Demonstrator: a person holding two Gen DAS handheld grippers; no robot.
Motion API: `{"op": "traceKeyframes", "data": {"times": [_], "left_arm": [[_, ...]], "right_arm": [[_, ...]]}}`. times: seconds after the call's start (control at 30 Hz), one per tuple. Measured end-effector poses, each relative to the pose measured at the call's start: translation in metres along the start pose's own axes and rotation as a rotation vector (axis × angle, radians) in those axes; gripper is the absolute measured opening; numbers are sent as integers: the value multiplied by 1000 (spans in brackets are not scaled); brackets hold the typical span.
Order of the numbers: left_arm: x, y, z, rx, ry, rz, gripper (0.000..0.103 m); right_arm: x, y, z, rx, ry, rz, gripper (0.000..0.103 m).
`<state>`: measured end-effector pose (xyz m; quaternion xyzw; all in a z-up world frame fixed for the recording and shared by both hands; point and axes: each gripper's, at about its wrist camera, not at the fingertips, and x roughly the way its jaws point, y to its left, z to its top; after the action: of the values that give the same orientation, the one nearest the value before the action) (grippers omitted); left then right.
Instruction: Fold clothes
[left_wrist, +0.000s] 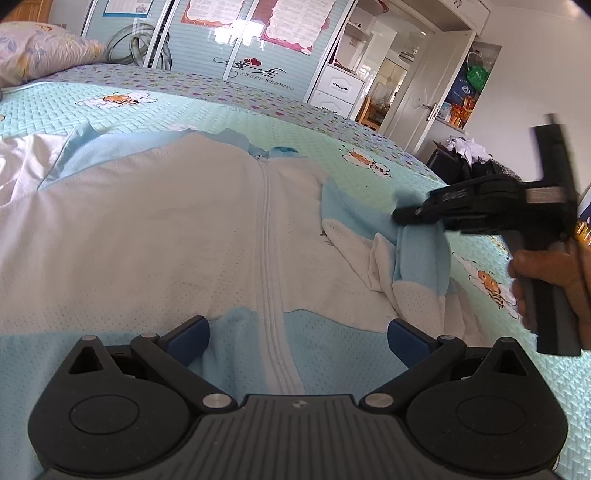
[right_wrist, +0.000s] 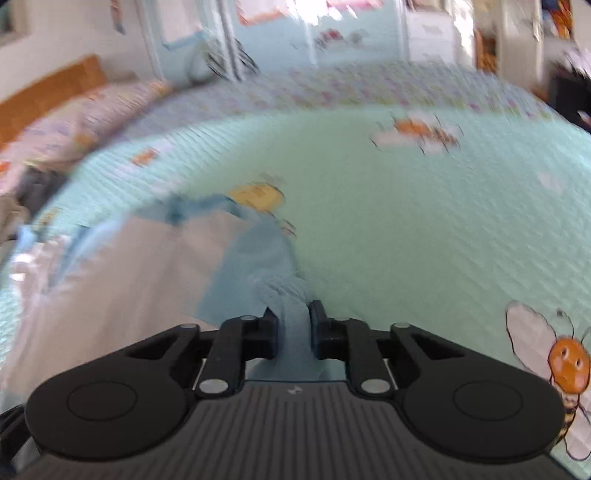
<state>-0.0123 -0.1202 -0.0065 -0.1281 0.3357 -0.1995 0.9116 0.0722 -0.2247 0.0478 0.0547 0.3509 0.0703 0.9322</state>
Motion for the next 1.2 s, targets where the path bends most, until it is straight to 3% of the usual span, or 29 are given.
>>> {"op": "traceKeyframes", "data": {"times": [0.1, 0.23, 0.3, 0.37, 0.47, 0.57, 0.67, 0.77, 0.87, 1.0, 1.1, 1.2], "left_arm": [[0, 1, 0, 0, 0, -1, 102], [1, 3, 1, 9, 1, 3, 102], [3, 3, 1, 14, 1, 6, 102], [3, 3, 1, 16, 0, 8, 102], [4, 3, 1, 20, -1, 10, 102], [5, 2, 1, 25, -4, 12, 102], [5, 0, 0, 31, -7, 14, 102], [4, -1, -1, 33, -10, 13, 102], [4, -1, -2, 35, -11, 12, 102], [4, -3, -3, 40, -13, 15, 102], [4, -4, -4, 43, -14, 17, 102], [3, -4, -4, 43, -15, 17, 102]], "right_arm": [[-35, 25, 2, -99, -161, 13, 10], [-87, 31, 4, -123, -367, 41, 10], [-103, 31, -1, -104, -406, 105, 12], [-117, 29, -20, -121, -382, 141, 13], [-111, 33, -48, -167, -262, 159, 13], [-86, 51, -72, -255, -174, 103, 14], [-76, 65, -90, -324, -157, 79, 14], [-67, 84, -103, -468, -125, 27, 30], [-62, 92, -100, -584, -93, -12, 27], [-66, 66, -36, -484, -201, -31, 12], [-78, 16, 20, -301, -303, -84, 12], [-83, -39, 43, -96, -358, -136, 12]]}}
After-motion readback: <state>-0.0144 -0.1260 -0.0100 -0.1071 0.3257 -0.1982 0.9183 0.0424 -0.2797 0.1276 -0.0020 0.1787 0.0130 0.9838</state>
